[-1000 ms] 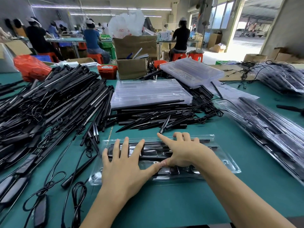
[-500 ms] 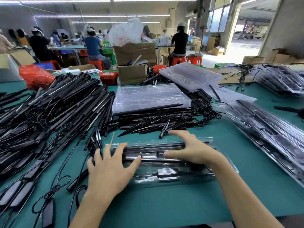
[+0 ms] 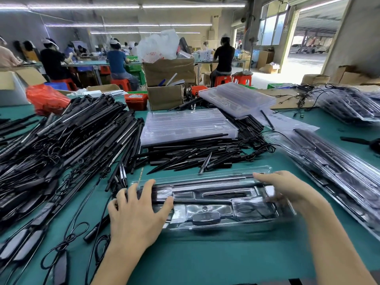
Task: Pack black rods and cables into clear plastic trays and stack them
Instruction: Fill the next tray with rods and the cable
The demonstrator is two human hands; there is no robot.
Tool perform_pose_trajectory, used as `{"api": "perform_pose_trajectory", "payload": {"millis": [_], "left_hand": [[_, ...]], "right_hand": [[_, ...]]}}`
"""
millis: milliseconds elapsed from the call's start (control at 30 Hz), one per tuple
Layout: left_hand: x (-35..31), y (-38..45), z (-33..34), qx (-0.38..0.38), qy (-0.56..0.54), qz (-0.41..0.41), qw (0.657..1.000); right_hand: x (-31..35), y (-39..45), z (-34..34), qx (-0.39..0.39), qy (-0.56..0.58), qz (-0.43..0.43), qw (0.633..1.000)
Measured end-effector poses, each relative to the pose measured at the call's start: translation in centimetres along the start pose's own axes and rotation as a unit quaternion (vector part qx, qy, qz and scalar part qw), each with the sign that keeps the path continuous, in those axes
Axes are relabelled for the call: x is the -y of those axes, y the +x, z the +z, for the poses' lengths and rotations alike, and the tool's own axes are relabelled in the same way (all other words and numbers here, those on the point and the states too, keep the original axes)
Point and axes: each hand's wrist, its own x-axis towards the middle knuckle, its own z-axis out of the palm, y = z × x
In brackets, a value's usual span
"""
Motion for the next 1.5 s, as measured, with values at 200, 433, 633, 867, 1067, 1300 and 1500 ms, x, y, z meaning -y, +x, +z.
{"api": "perform_pose_trajectory", "payload": {"millis": [200, 433, 633, 867, 1067, 1300, 1500], "left_hand": [[0.0, -0.3, -1.7, -0.006, -0.087, -0.008, 0.996], [1.8, 0.4, -5.1, 0.015, -0.208, -0.065, 0.976], [2.3, 1.2, -6.9, 0.169, -0.602, -0.088, 0.775], [0.2, 0.8, -6.8, 0.192, -0.666, -0.064, 0.718], [-1.8, 1.0, -6.1, 0.140, -0.728, -0.062, 0.668], [-2.6, 2.7, -4.7, 0.110, -0.771, -0.102, 0.619], [-4.6, 3.0, -4.4, 0.130, -0.753, -0.091, 0.639]], "right_hand": [[-0.2, 0.3, -1.9, 0.113, 0.131, -0.028, 0.985], [-1.6, 1.2, -4.3, 0.107, 0.185, -0.083, 0.973], [-1.6, 1.2, -3.3, 0.105, 0.310, -0.069, 0.942], [-1.0, 0.9, -2.2, 0.129, 0.364, -0.054, 0.921], [-1.5, 0.7, -2.3, 0.109, 0.363, -0.085, 0.921], [-0.4, -1.9, 1.0, 0.205, 0.609, -0.096, 0.760], [1.6, -4.8, 6.8, 0.411, 0.419, -0.119, 0.801]]}}
